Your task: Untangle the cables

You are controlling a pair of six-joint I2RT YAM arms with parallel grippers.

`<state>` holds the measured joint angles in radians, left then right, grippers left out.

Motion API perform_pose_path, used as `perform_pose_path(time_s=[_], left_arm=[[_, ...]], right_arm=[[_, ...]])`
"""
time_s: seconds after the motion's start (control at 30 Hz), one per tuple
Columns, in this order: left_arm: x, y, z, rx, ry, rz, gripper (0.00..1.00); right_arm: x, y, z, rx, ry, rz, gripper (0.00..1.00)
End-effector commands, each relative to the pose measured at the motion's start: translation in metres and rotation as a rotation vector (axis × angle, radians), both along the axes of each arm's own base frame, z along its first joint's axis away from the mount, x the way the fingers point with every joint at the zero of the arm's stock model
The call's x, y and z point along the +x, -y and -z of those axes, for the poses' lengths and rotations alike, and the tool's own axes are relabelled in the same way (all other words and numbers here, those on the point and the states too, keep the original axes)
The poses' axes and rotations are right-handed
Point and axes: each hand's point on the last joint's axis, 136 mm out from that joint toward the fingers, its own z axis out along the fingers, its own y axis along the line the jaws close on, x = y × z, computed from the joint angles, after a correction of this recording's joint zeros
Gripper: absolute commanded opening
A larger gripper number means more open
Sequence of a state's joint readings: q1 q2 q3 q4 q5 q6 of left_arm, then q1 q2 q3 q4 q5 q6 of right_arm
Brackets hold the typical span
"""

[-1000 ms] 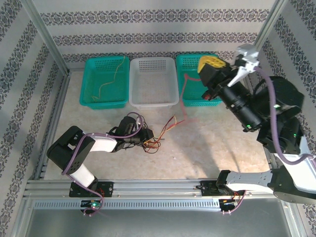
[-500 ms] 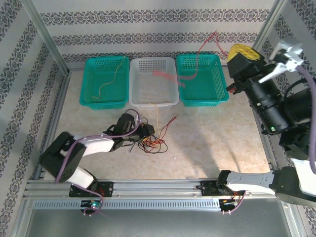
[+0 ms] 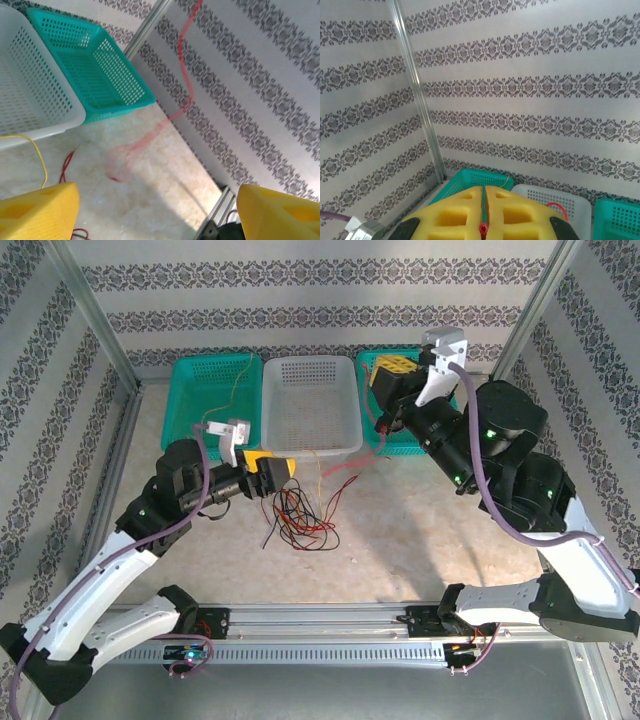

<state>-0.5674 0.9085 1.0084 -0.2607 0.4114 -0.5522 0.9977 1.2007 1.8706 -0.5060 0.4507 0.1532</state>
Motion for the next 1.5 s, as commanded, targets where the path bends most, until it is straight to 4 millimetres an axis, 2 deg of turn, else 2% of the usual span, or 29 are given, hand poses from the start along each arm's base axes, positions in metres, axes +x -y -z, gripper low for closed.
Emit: perform_pose_path(time_s=[0.0,0.1,0.2,0.33,0.53,0.7,0.87,1.07,1.23,1.3,1.47], left_arm=[[0.0,0.002,0.013,0.148,0.055,0.064,0.85],[0.007,0.019,0.004,0.107,0.103,0.123,0.87],[0.02,0.032,0.016,0.098,0.1,0.145,0.87],[0.035,0.03,0.037,0.163,0.079,0.1,0.85],[0.034,0.024,0.038,0.153,0.106,0.073,0.86],[0.029,0.029,0.021,0.128,0.164,0.109,0.87],[0.044,0.035,-0.005,0.134,0.241,0.096,0.9],[0.087,0.017,0.005,0.256,0.217,-0.095,0.89],[0.099,0.014,0.012,0.28,0.194,-0.135,0.83],[0.104,0.008,0.016,0.307,0.184,-0.175,0.77],[0.115,-0.003,0.024,0.322,0.155,-0.245,0.7]], right_arm=[[0.003,-0.013,0.008,0.062,-0.06,-0.071,0.0],[0.008,-0.02,0.013,0.102,-0.1,-0.112,0.0],[0.012,-0.026,0.015,0.132,-0.13,-0.146,0.0],[0.013,-0.03,0.015,0.15,-0.15,-0.178,0.0],[0.013,-0.037,0.018,0.165,-0.177,-0.223,0.0],[0.008,-0.05,0.02,0.178,-0.206,-0.301,0.0],[-0.002,-0.058,0.014,0.206,-0.223,-0.381,0.0],[-0.012,-0.059,0.006,0.233,-0.226,-0.435,0.0],[-0.014,-0.059,0.006,0.234,-0.231,-0.449,0.0],[-0.013,-0.06,0.006,0.237,-0.237,-0.45,0.0],[-0.013,-0.062,0.007,0.248,-0.245,-0.467,0.0]])
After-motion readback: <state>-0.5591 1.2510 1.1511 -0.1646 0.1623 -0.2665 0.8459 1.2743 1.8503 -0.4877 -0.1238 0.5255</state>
